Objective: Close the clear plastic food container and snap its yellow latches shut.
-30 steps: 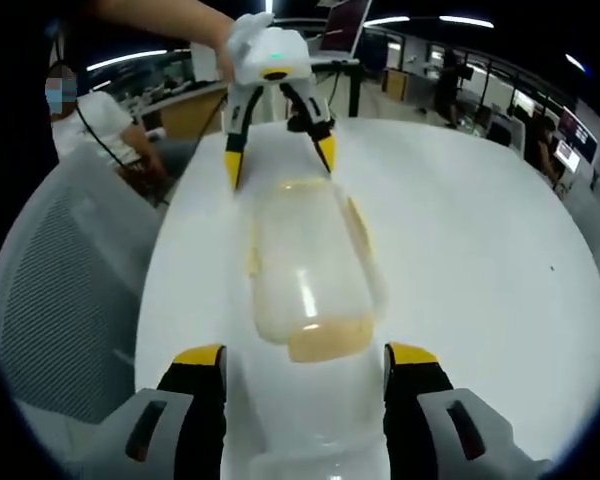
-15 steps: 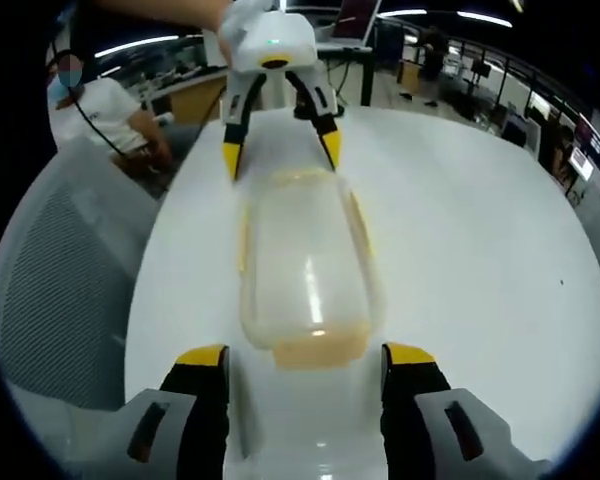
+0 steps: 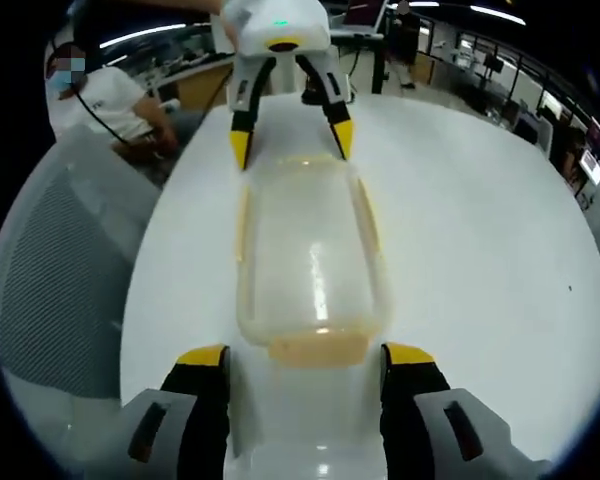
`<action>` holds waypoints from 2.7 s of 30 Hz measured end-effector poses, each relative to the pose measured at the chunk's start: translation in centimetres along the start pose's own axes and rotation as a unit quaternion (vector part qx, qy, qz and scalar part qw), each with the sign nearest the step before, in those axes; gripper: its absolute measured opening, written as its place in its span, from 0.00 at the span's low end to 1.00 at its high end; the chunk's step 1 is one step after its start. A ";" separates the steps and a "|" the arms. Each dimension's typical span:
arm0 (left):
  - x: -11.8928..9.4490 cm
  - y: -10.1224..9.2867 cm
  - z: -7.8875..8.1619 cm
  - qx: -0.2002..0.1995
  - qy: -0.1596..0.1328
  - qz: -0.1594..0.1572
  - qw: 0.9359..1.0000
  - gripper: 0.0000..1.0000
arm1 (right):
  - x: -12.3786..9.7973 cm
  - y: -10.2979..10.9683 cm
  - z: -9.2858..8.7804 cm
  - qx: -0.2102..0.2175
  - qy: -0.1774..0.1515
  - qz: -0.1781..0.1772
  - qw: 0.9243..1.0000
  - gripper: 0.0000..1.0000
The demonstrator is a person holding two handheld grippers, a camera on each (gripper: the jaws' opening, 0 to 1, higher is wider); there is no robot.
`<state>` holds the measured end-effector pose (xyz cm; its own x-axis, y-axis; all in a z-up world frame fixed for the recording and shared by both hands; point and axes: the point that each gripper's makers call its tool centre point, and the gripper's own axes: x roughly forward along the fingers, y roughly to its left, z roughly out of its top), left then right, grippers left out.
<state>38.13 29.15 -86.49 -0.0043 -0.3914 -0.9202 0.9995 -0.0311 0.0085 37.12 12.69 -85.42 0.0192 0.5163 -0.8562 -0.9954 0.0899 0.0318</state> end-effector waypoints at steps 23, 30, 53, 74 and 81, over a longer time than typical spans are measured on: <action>-0.2 0.1 0.7 -0.010 -0.006 0.008 1.000 0.41 | 0.8 -0.5 -0.3 -0.010 0.016 -0.003 1.000 0.46; -0.2 0.0 0.6 -0.010 -0.004 0.008 1.000 0.40 | 0.5 -0.5 -0.3 -0.020 0.024 -0.007 0.999 0.40; -0.2 0.1 0.5 -0.013 -0.002 0.006 1.000 0.38 | 0.8 -0.5 -0.4 -0.019 0.036 -0.009 0.999 0.38; -0.5 -0.4 1.0 -0.004 0.004 0.006 1.000 0.38 | 0.2 -0.1 -0.5 -0.035 0.044 -0.011 0.998 0.38; -1.9 -0.1 1.5 0.001 0.001 0.012 1.000 0.38 | -0.8 -0.1 0.3 -0.030 0.030 -0.013 0.999 0.38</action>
<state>37.99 28.52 -84.18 0.0205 -0.3905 -0.9204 0.9992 -0.0230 0.0320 37.27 12.51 -84.60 0.0405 0.4619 -0.8860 -0.9985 0.0507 -0.0192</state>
